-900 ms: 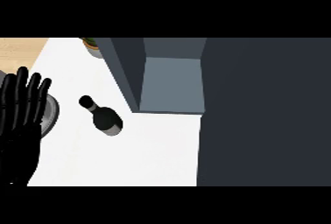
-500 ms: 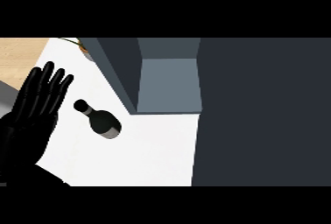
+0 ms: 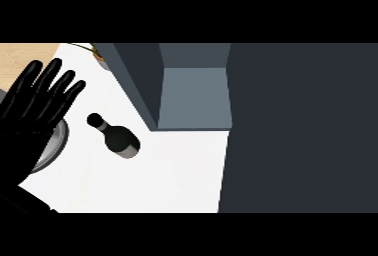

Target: Pick up the wine, place it into the cabinet and close the cabinet

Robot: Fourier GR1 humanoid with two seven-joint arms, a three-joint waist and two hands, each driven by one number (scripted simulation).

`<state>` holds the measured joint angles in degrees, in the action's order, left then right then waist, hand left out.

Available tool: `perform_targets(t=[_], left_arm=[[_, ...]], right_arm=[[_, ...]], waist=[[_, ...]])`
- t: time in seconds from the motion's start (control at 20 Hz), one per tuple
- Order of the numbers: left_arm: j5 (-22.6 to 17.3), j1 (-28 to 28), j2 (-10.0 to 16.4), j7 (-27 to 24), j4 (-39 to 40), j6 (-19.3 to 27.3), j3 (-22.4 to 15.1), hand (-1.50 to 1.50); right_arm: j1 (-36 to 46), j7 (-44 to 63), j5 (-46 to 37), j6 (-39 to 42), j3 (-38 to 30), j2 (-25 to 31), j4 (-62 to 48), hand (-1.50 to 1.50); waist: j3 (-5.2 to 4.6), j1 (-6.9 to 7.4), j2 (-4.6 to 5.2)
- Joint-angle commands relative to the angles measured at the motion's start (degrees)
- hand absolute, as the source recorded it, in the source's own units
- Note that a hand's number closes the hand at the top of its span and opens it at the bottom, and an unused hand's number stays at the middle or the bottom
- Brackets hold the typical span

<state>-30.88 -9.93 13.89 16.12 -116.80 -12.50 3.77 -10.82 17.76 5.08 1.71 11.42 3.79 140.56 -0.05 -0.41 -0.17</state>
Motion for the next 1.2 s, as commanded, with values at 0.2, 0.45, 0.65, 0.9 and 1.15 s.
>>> perform_targets(t=[0.2,0.45,0.65,0.9,1.15], left_arm=[[-7.42,-2.77,3.20,9.39,-4.09,3.06,4.53,-1.50],[-4.32,-5.49,1.85,13.56,-6.05,9.15,1.75,-1.50],[-7.80,-5.22,4.91,13.74,-4.24,5.49,6.48,-1.50],[-5.50,-3.09,4.02,12.64,-2.78,4.35,5.15,-1.50],[-4.11,-2.36,3.35,10.73,0.25,2.82,5.25,-1.50]], right_arm=[[0.08,12.60,-5.82,-4.89,7.85,-0.90,12.33,-1.50],[1.70,12.65,-10.39,-7.05,12.72,-1.10,10.04,-1.50],[1.44,12.71,-11.04,-9.12,14.17,-0.62,10.68,-1.50],[7.79,17.50,-13.63,-12.70,15.03,-0.42,10.29,-1.50],[8.14,20.32,-16.67,-15.53,19.34,0.71,12.47,-1.50]], waist=[[0.01,0.18,-0.01],[0.03,0.03,-0.02],[0.02,0.05,-0.03],[-0.03,0.10,-0.01],[-0.07,-0.27,-0.11]])
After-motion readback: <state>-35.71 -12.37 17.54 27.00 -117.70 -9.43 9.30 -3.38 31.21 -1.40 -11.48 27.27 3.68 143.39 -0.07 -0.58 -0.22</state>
